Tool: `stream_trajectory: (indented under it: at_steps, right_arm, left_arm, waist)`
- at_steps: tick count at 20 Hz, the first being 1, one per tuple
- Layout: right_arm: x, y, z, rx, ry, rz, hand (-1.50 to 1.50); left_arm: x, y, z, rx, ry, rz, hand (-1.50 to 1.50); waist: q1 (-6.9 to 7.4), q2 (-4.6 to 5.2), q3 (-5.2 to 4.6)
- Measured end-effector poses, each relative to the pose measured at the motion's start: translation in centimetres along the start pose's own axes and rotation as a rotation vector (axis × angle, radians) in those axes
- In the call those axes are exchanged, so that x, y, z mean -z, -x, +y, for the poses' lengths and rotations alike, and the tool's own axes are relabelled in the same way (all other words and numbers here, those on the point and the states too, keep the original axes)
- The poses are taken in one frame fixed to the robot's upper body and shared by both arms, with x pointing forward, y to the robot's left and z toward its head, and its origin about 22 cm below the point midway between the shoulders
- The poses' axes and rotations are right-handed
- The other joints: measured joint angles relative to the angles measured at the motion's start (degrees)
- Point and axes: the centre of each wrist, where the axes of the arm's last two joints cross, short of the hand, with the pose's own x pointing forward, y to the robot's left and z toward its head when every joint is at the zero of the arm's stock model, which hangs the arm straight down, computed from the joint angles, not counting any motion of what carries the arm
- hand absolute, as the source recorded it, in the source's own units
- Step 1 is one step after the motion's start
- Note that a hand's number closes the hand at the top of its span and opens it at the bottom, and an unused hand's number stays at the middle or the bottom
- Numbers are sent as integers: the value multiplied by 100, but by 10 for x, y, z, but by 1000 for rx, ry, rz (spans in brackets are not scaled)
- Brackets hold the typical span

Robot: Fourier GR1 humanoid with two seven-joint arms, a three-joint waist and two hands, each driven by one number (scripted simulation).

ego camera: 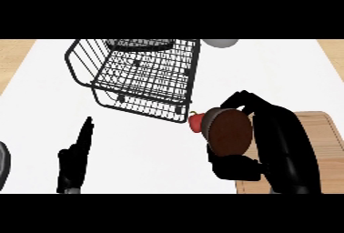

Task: Pick the cupcake from the cutting board and place it in the tiered basket

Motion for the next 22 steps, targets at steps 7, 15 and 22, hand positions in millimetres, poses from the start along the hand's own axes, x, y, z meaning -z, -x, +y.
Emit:
stream_trajectory:
  at_steps: [7,15,22]
  right_arm:
    - [-10,-44,-58,21,164,-175,150]
    - [24,-87,-82,6,204,-181,150]
    - [69,-118,-78,-22,172,-114,150]
  left_arm:
    - [3,-3,-8,4,2,-2,0]
    - [4,-5,1,3,14,7,0]
    - [4,-6,-8,0,20,-5,0]
  waist:
    - [45,11,-1]
    - [93,26,-8]
    - [134,48,-7]
